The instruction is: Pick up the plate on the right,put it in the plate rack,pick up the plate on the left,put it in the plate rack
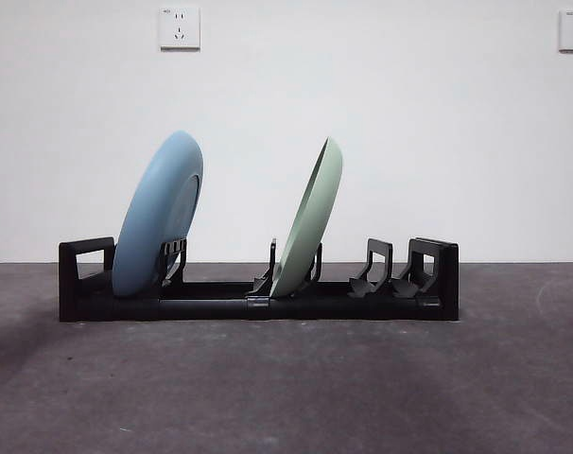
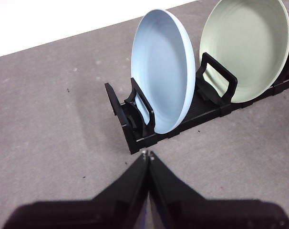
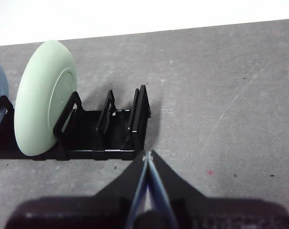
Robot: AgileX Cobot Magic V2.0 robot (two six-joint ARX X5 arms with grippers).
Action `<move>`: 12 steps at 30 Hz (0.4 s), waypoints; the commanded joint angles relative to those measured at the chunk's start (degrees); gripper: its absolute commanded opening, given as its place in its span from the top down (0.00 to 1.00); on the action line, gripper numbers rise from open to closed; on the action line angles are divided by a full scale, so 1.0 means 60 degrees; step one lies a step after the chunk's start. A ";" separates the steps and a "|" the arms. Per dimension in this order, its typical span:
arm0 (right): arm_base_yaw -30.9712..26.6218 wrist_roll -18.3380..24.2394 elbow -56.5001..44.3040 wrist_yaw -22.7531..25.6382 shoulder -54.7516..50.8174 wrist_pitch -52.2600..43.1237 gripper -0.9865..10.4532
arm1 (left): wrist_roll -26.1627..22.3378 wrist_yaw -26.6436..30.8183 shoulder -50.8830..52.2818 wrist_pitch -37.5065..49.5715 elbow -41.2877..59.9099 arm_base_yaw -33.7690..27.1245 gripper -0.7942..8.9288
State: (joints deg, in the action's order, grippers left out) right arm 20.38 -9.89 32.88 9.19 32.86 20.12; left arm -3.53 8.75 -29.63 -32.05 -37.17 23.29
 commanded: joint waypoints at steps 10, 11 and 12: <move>0.0007 -0.0098 -0.0066 0.0036 -0.0015 -0.0044 0.91 | -0.0663 -0.0816 0.4073 0.2980 0.3697 -0.2404 0.92; 0.0007 -0.0098 -0.0066 0.0036 -0.0015 -0.0044 0.91 | -0.0594 -0.0820 0.4393 0.2980 0.4146 -0.2619 0.92; 0.0007 -0.0098 -0.0066 0.0033 -0.0015 -0.0044 0.91 | -0.0576 -0.0827 0.4648 0.2980 0.4535 -0.2787 0.92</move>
State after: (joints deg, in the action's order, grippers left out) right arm 20.38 -9.89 32.88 9.19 32.86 20.14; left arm -7.33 3.97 -2.07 -14.94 -10.35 6.76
